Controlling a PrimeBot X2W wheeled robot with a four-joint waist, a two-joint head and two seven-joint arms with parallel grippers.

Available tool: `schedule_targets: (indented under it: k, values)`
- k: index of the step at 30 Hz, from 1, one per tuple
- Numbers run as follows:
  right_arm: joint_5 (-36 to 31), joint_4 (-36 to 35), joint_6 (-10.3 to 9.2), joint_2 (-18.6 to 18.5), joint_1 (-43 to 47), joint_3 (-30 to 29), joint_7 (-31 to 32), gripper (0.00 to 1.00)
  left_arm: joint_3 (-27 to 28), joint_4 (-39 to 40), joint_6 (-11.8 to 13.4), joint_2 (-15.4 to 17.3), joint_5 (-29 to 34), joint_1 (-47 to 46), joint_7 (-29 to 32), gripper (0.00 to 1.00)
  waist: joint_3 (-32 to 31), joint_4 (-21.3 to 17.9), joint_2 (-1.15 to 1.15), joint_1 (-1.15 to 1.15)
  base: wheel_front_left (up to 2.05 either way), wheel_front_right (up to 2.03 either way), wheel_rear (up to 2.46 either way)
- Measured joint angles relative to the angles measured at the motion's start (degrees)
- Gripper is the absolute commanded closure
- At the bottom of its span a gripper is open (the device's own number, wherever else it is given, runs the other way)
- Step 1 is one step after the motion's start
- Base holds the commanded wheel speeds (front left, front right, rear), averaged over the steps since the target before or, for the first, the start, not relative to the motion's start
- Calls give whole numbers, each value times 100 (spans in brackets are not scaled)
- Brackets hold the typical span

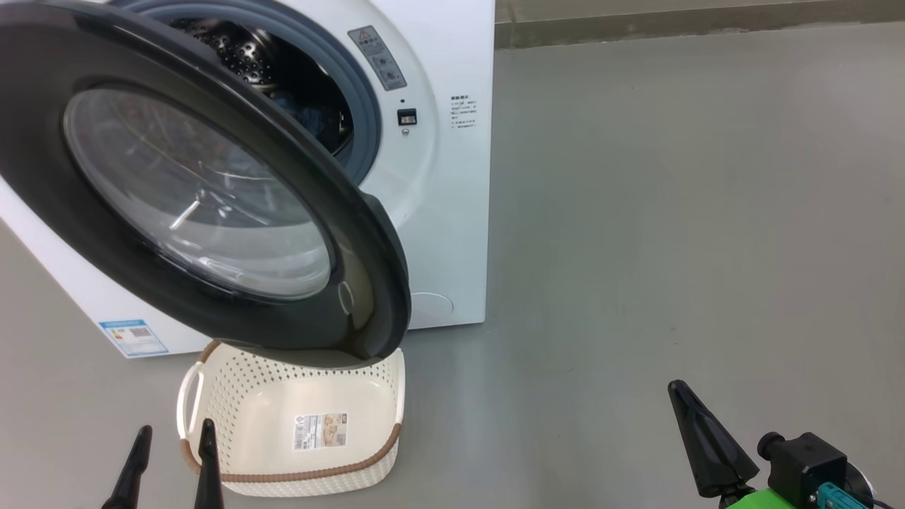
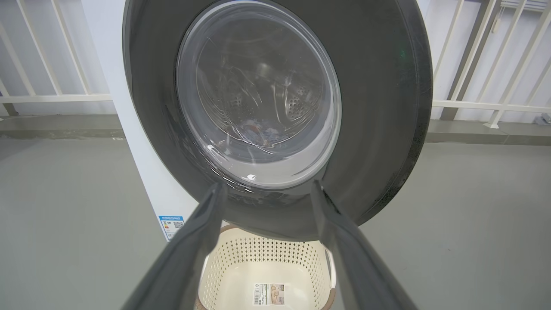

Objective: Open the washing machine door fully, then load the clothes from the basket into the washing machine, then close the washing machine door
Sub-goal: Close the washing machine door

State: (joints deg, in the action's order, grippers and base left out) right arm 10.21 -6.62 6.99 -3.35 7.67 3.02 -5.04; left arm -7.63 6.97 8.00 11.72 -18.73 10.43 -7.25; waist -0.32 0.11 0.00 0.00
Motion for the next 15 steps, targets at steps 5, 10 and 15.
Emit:
schedule_targets:
  k: [5,10,15]
  values:
    - [10,91,0,-27,-5,9,27,100,-21,-5,7,1,0,-3,-47,0,8,56,0,0,0,0,0]
    - [59,383,0,-70,-168,18,25,100,-70,-15,7,1,0,-18,-48,0,35,149,0,0,0,0,0]
    - [136,910,0,-153,-677,75,-43,100,-145,-24,7,-1,0,-66,-52,0,91,293,0,0,0,0,0]
